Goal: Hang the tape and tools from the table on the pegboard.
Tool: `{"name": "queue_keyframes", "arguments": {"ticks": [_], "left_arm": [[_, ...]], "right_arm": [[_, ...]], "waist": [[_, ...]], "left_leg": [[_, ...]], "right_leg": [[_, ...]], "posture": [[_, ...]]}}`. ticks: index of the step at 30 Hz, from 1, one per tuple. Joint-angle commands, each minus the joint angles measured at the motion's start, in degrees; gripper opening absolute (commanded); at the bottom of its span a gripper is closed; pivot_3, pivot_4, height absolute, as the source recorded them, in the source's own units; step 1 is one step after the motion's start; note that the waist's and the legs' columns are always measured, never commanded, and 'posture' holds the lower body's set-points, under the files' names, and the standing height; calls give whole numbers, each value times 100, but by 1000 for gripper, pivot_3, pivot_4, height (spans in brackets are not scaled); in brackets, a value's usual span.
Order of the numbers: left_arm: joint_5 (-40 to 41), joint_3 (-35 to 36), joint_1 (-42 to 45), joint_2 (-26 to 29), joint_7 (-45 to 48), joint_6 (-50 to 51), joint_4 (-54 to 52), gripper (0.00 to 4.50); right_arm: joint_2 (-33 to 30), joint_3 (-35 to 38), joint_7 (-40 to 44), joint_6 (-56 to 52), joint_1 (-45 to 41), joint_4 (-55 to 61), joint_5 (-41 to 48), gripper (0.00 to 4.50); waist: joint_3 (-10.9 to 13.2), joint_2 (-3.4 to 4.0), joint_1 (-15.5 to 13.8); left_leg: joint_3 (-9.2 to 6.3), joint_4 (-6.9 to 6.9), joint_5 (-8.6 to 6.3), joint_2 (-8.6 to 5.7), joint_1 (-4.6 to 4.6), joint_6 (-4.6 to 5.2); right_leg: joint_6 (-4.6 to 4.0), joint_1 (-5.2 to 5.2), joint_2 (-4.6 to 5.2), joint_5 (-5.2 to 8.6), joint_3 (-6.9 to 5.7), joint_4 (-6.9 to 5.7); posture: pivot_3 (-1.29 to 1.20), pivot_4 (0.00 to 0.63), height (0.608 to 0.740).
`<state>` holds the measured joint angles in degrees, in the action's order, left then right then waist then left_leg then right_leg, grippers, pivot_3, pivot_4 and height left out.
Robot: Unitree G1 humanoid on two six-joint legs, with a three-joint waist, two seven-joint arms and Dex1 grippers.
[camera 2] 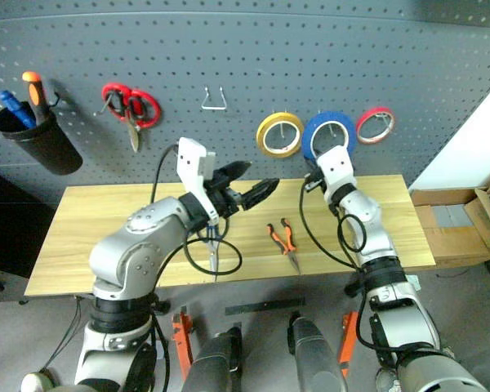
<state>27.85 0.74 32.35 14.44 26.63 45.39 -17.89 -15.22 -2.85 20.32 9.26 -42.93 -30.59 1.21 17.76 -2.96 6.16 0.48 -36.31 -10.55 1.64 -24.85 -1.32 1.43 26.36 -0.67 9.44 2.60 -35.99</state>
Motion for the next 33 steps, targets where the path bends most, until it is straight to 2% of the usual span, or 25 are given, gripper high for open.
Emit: {"name": "queue_keyframes", "arguments": {"ticks": [1,3,11,17,25,28,30,33], "left_arm": [[0,-76,129,-1,91,-247,16,4500],[-5,-95,168,19,122,-292,79,4500],[-7,-94,212,107,170,-364,182,4500],[-58,-60,98,207,60,-240,38,4500],[48,-291,-1309,490,-157,323,-1044,4500],[-185,-472,-2044,855,-107,254,-1323,4500],[-522,-557,-2610,1316,-23,29,-1388,4500],[-748,-435,-3141,1757,57,-253,-1393,4500]], "right_arm": [[-35,179,71,17,-87,79,120,1263],[-21,195,79,-26,-37,117,126,1712],[29,228,1,-209,175,395,98,4382],[-106,274,21,-1201,842,1631,176,4450],[-230,-2,-5,-4246,1588,3817,320,4450],[-122,-284,-18,-5238,1635,4255,342,4450],[43,-452,-87,-5849,1580,4445,389,4450],[363,-533,-235,-6546,1427,4514,462,4450]], "waist": [[0,0,5],[0,0,5],[0,1,-1],[0,1,-38],[1,3,-35],[1,4,-39],[1,5,4],[3,8,26]], "left_leg": [[0,0,0,0,0,0],[-1,0,0,1,1,0],[-2,-2,0,2,2,0],[-4,-5,0,2,2,0],[2,-6,0,10,10,0],[-3,-8,0,11,11,1],[0,-8,0,15,19,1],[0,-5,0,20,23,1]], "right_leg": [[0,0,0,0,1,0],[0,1,0,0,0,-1],[-1,0,0,-1,0,-5],[0,-2,0,-1,-1,-6],[-2,-1,0,1,6,-14],[-20,1,-2,7,0,-21],[-52,0,-4,24,5,-23],[-64,9,-6,30,8,-34]], "posture": [[-137,235,740],[-137,236,740],[-135,245,740],[-131,257,740],[-139,283,740],[-137,297,740],[-135,305,740],[-126,310,740]]}}
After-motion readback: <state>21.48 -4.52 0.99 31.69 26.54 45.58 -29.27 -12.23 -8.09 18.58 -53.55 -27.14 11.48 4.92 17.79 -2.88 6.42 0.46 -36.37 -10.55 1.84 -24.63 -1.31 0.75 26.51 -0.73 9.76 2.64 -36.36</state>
